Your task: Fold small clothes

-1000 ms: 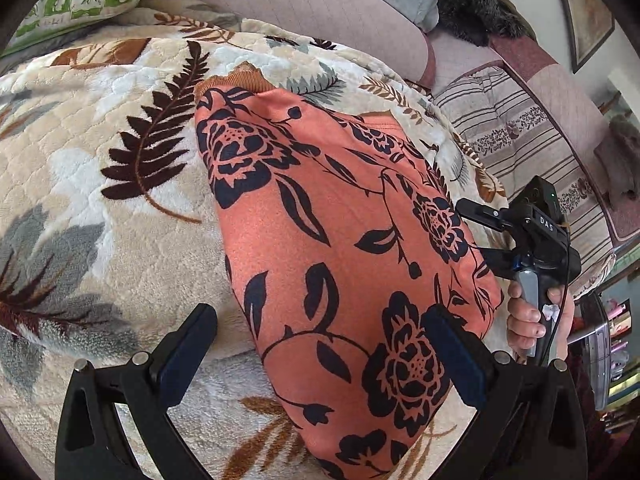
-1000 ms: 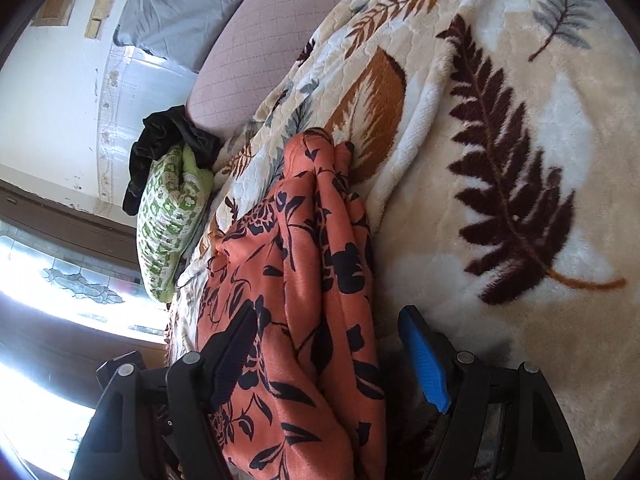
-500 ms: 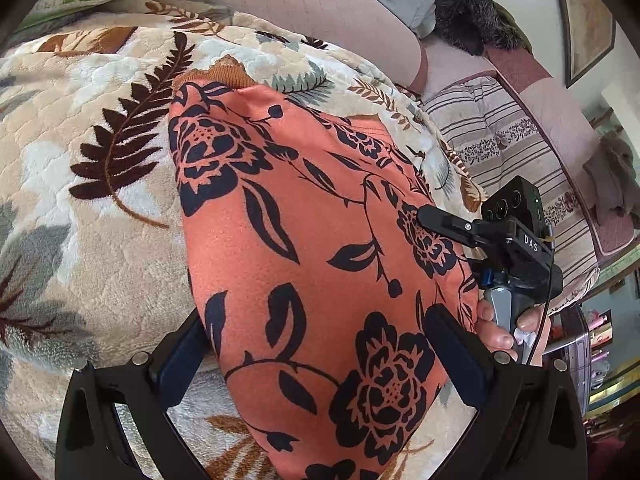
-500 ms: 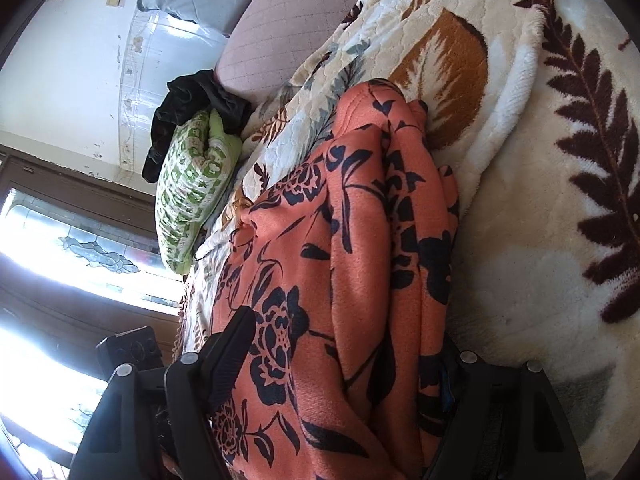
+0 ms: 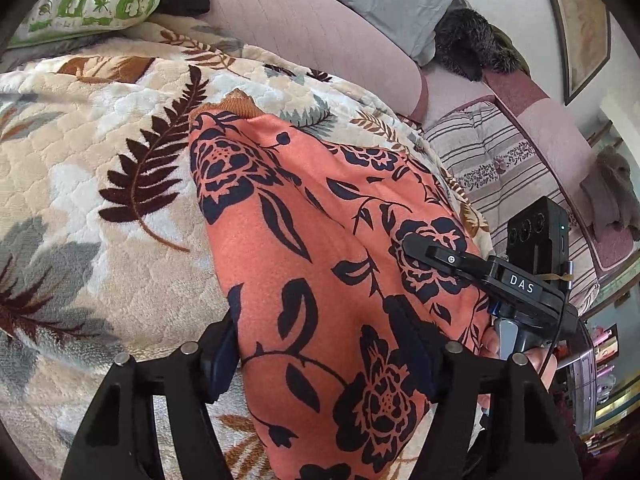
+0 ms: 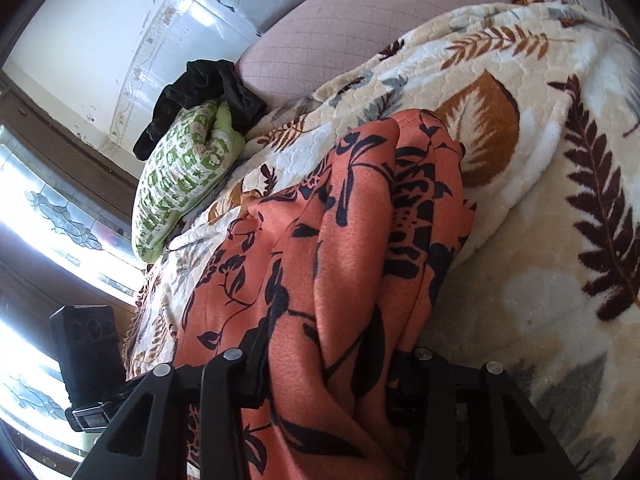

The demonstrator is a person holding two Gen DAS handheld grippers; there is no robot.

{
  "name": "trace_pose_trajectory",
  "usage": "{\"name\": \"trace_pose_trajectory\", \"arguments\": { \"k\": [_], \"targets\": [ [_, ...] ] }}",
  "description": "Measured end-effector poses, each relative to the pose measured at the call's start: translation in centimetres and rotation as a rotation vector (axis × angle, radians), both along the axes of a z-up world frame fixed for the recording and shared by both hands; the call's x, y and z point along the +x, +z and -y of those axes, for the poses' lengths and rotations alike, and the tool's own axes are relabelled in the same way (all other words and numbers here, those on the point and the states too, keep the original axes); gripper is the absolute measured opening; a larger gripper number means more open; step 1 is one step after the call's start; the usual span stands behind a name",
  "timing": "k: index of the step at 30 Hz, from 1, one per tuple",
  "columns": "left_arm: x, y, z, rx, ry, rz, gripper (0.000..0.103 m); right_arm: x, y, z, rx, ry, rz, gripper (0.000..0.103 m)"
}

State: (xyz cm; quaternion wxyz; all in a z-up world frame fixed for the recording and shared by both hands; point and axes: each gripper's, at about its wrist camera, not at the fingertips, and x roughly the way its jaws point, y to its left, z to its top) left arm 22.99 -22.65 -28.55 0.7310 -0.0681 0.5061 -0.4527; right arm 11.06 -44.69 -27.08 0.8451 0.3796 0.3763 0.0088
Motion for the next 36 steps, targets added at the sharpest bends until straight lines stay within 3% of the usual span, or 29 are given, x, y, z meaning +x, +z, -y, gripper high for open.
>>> {"name": "trace_pose_trajectory", "arguments": {
  "k": [8, 20, 29, 36],
  "targets": [
    [-0.3, 3.2, -3.2, -0.031, 0.043, 0.060, 0.067, -0.2, 3.5, -3.1, -0.091, 0.025, 0.083, 0.044],
    [-1.9, 6.6, -9.3, -0.011, 0.102, 0.133, 0.067, 0.3, 6.9, -9.0, -0.101, 0.090, 0.152, 0.044],
    [-5.3, 6.2, -13.0, 0.055, 0.134, 0.173, 0.067, -1.7, 6.1, -13.7, -0.091, 0.127, 0.135, 0.044],
    [-6.8, 3.6, -14.3, 0.076, 0.171, 0.120, 0.067, -4.0, 4.0, -15.7, -0.080, 0.114, 0.113, 0.044]
  ]
}}
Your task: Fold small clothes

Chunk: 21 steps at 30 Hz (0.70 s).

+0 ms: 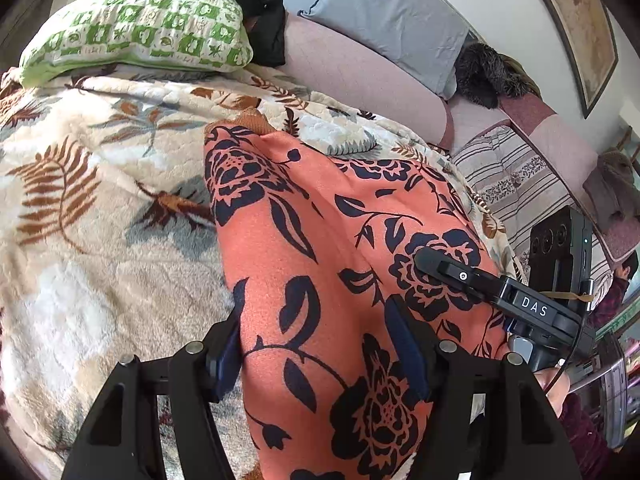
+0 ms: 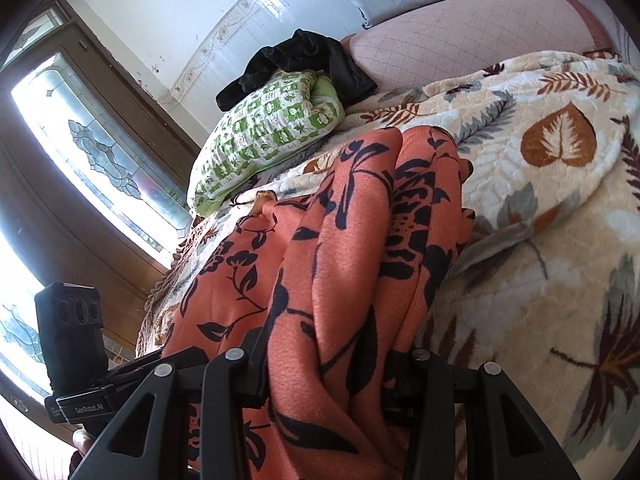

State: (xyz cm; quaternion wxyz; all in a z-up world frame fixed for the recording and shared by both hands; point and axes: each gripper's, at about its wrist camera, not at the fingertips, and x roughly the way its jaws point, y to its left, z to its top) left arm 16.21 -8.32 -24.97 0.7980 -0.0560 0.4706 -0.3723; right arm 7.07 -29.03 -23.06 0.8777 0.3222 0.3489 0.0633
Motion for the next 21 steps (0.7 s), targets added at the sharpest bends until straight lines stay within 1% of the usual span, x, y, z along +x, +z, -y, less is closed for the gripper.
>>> {"name": "trace_pose_trajectory", "arguments": {
  "k": [2, 3, 4, 5, 6, 8, 9, 12, 13, 14, 15, 16, 17, 18, 19, 21],
  "targets": [
    [-0.2, -1.3, 0.5, 0.071, 0.003, -0.024, 0.067, -0.6, -1.7, -0.2, 0.021, -0.017, -0.032, 0.044],
    [-0.2, -2.0, 0.8, 0.126, 0.018, -0.031, 0.067, -0.5, -2.8, -0.3, 0.019, -0.021, -0.074, 0.046],
    [-0.2, -2.5, 0.8, 0.167, 0.031, -0.037, 0.068, -0.4, -4.0, -0.3, 0.014, -0.035, -0.132, 0.054],
    [-0.4, -2.7, 0.8, 0.180, 0.035, -0.048, 0.068, -0.5, -4.8, 0.0, 0.011, -0.060, -0.167, 0.058],
    [-0.4, -2.5, 0.6, 0.173, 0.040, -0.053, 0.068, -0.7, -4.9, 0.5, 0.032, -0.078, -0.170, 0.061],
    [-0.7, -1.5, -0.2, 0.165, 0.062, -0.039, 0.072, -1.4, -4.1, 1.7, 0.069, -0.117, -0.195, 0.064],
    [-0.8, -1.0, -1.0, 0.156, 0.082, -0.026, 0.073, -2.0, -3.1, 2.3, 0.057, -0.136, -0.191, 0.064],
    [-0.1, 1.2, -2.1, 0.132, 0.138, 0.031, 0.078, -4.0, 0.9, 3.7, -0.062, -0.220, -0.116, 0.066],
    [0.5, 1.8, -1.9, 0.144, 0.157, 0.051, 0.080, -4.5, 2.0, 4.0, -0.077, -0.231, -0.076, 0.067],
    [1.1, 2.4, -1.3, 0.164, 0.175, 0.070, 0.080, -4.7, 2.9, 4.3, -0.064, -0.219, -0.032, 0.067],
    [1.8, 2.7, -0.6, 0.185, 0.183, 0.085, 0.080, -4.4, 3.6, 4.4, -0.039, -0.193, -0.002, 0.062],
    [2.6, 2.8, 0.3, 0.209, 0.187, 0.094, 0.080, -3.9, 4.1, 4.2, -0.023, -0.167, 0.015, 0.048],
    [3.6, 2.6, 1.2, 0.244, 0.192, 0.098, 0.080, -3.1, 4.3, 3.8, -0.017, -0.143, 0.020, 0.039],
    [4.7, 2.1, 2.1, 0.288, 0.198, 0.092, 0.080, -1.9, 4.1, 3.2, -0.007, -0.119, 0.010, 0.036],
    [5.7, 1.3, 2.9, 0.330, 0.200, 0.076, 0.080, -0.8, 3.6, 2.8, 0.013, -0.097, -0.010, 0.036],
    [7.7, -1.3, 4.0, 0.415, 0.202, 0.006, 0.080, 1.5, 1.6, 2.2, 0.030, -0.103, -0.088, 0.036]
  ]
}}
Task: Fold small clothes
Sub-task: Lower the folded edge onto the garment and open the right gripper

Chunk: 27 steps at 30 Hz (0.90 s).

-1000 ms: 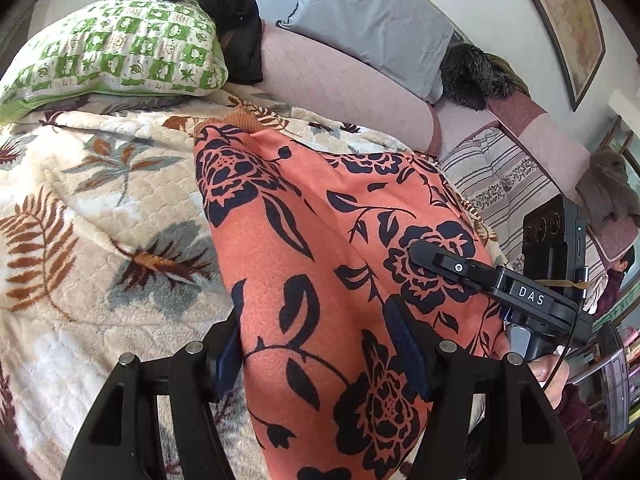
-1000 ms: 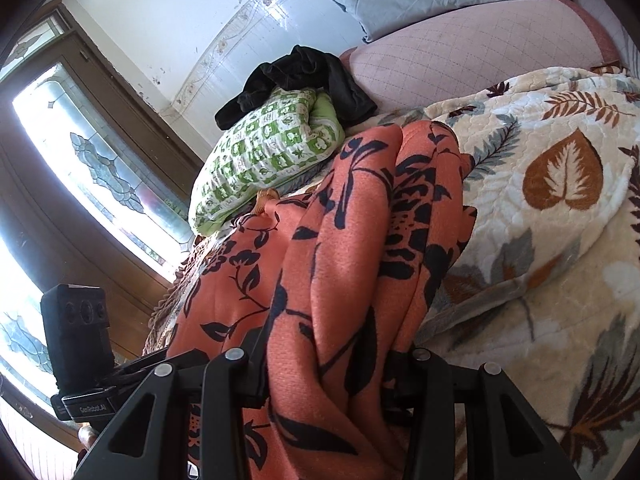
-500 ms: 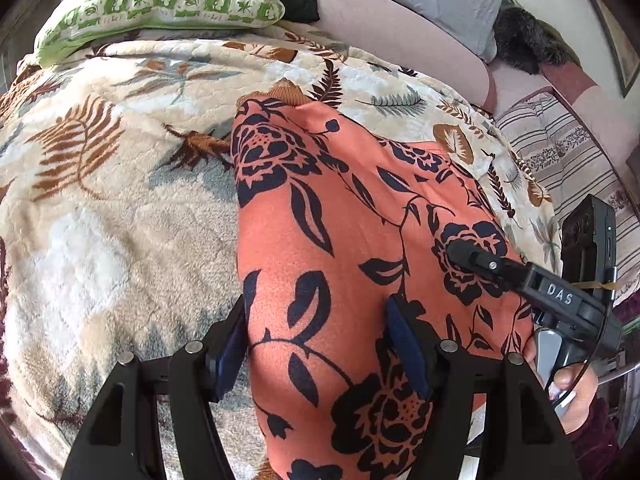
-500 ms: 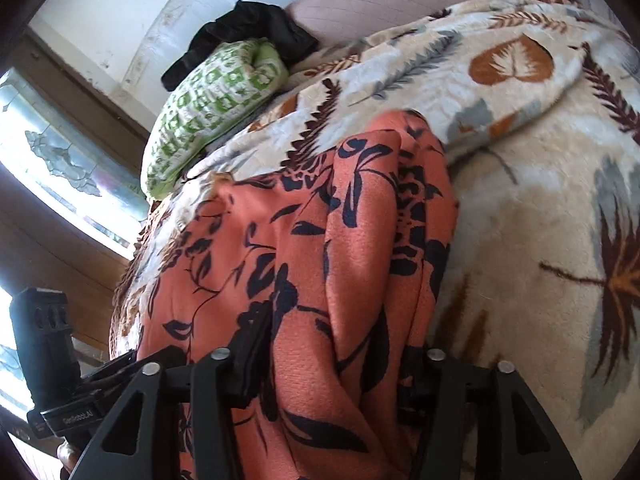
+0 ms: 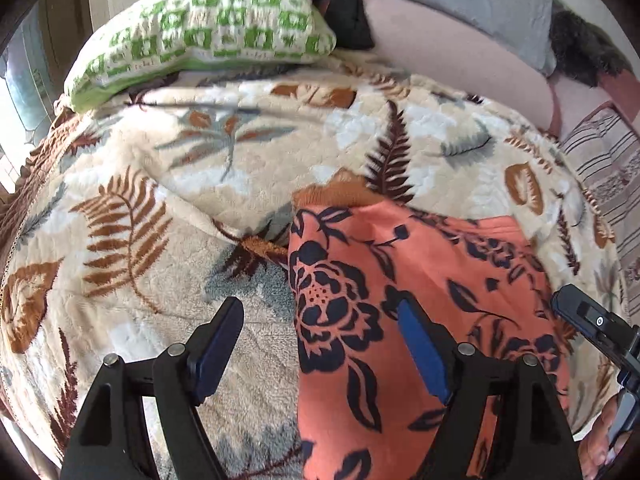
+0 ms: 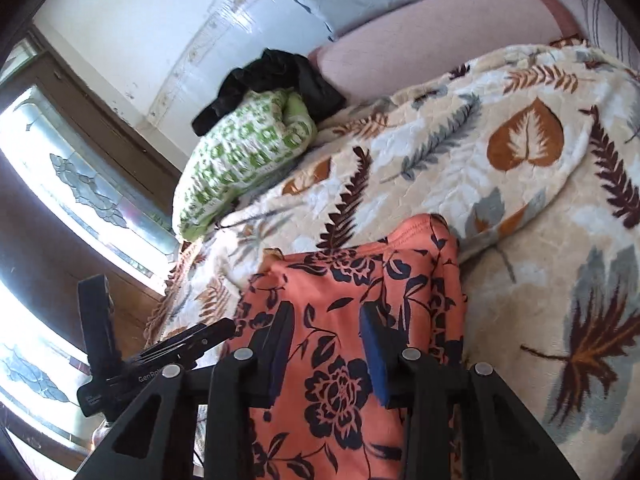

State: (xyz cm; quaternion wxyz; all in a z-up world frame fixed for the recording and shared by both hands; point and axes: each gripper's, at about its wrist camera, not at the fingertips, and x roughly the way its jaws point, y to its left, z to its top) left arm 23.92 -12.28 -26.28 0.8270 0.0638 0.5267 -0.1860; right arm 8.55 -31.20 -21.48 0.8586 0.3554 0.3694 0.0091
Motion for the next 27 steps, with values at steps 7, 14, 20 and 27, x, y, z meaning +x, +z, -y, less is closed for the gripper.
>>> {"name": "trace_pose_trajectory", "arguments": {
  "k": [7, 14, 20, 27],
  "targets": [
    [-0.6, -0.9, -2.9, -0.077, 0.052, -0.085, 0.092, 1.3, -4.5, 0.9, 0.106, -0.012, -0.167, 0.031],
    [-10.3, 2.9, -5.0, -0.056, -0.072, 0.043, 0.091, -5.7, 0.2, -2.7, 0.044, 0.121, -0.075, 0.033],
    [-12.4, -0.7, -5.5, 0.002, 0.007, -0.046, 0.093, -8.2, -2.7, -6.8, -0.129, 0.152, -0.158, 0.033],
    [-17.8, 11.1, -5.6, 0.079, 0.070, 0.313, 0.093, -12.0, 6.3, -7.8, -0.301, 0.053, -0.037, 0.062]
  ]
}}
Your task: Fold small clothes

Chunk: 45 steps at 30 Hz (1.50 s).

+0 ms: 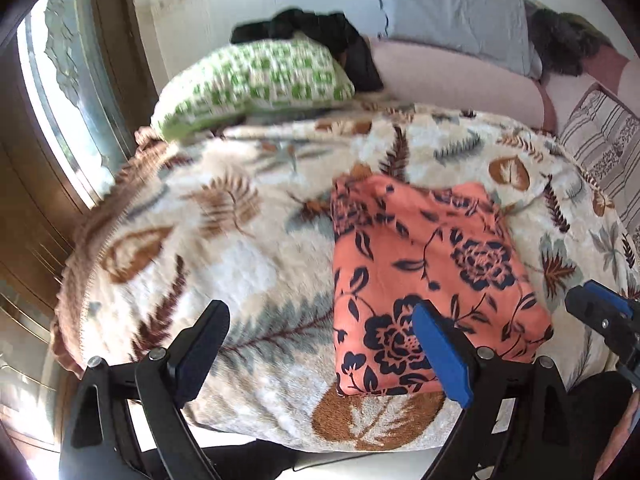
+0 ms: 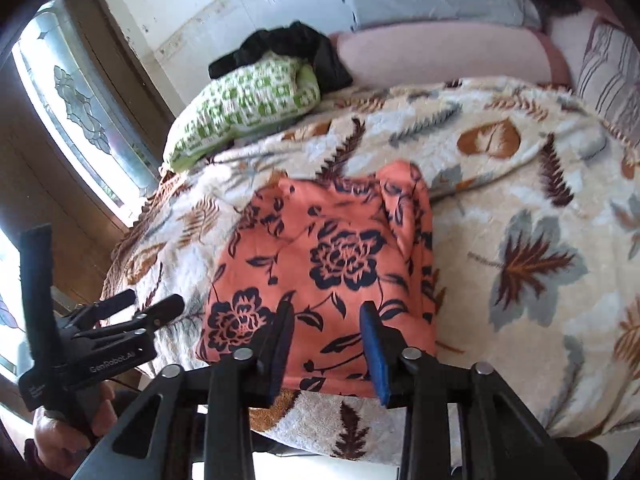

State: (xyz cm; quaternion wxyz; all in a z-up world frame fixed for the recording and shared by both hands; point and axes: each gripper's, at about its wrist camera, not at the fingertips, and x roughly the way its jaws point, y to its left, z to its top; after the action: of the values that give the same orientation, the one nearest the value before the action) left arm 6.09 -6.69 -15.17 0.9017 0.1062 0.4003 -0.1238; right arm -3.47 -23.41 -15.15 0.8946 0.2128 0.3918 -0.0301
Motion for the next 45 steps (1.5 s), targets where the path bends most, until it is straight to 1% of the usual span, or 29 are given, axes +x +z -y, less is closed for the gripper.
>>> {"name": "trace_pose_trajectory", "arguments": {
  "k": [1, 3, 5, 7, 10, 12, 15, 17, 21, 25, 29, 35, 39, 42, 45],
  "targets": [
    [-1.0, 1.8, 0.0, 0.001, 0.007, 0.049, 0.093, -1.0, 1.4, -0.1, -0.018, -0.019, 0.041, 0.075],
    [-2.7, 4.9, -0.2, 0.005, 0.028, 0.151, 0.096, -2.9, 4.3, -0.2, -0.053, -0.057, 0.127, 0.075],
    [-4.2, 7.4, -0.4, 0.005, 0.056, 0.232, 0.099, -4.3, 6.7, -0.7, -0.108, -0.073, 0.172, 0.075],
    [-5.6, 9.5, -0.6, -0.015, 0.067, 0.294, 0.100, -5.7, 8.8, -1.2, -0.163, -0.092, 0.213, 0.075],
    [-7.0, 11.9, -1.2, -0.049, 0.077, 0.331, 0.102, -8.0, 11.3, -1.6, -0.179, -0.097, 0.256, 0.075],
    [-7.9, 12.9, -1.4, -0.067, 0.089, 0.354, 0.102, -9.2, 12.2, -1.7, -0.178, -0.114, 0.272, 0.075],
    [-9.0, 14.0, -1.9, -0.061, 0.134, 0.399, 0.103, -10.5, 13.1, -2.3, -0.219, -0.124, 0.277, 0.075],
    [-9.8, 14.7, -2.3, -0.076, 0.138, 0.411, 0.103, -11.1, 13.4, -2.7, -0.236, -0.119, 0.285, 0.075],
    [-10.5, 15.6, -3.4, -0.132, 0.122, 0.396, 0.103, -11.8, 14.0, -3.4, -0.242, -0.105, 0.286, 0.075],
    [-11.4, 16.6, -4.2, -0.151, 0.132, 0.428, 0.103, -12.2, 14.8, -3.9, -0.247, -0.099, 0.305, 0.075],
    [-11.9, 17.3, -4.8, -0.146, 0.137, 0.460, 0.103, -12.2, 15.5, -4.7, -0.263, -0.085, 0.322, 0.075],
    [-11.8, 17.3, -5.1, -0.139, 0.130, 0.453, 0.103, -11.4, 15.7, -5.6, -0.270, -0.062, 0.322, 0.075],
    [-11.5, 17.2, -5.1, -0.128, 0.137, 0.449, 0.103, -10.4, 15.4, -5.7, -0.262, -0.056, 0.312, 0.075],
    [-11.3, 16.9, -4.8, -0.120, 0.125, 0.440, 0.103, -9.9, 14.8, -5.7, -0.242, -0.050, 0.308, 0.075],
    [-11.2, 16.6, -4.4, -0.106, 0.128, 0.443, 0.103, -9.5, 14.7, -5.8, -0.255, -0.052, 0.316, 0.075]
  ]
}}
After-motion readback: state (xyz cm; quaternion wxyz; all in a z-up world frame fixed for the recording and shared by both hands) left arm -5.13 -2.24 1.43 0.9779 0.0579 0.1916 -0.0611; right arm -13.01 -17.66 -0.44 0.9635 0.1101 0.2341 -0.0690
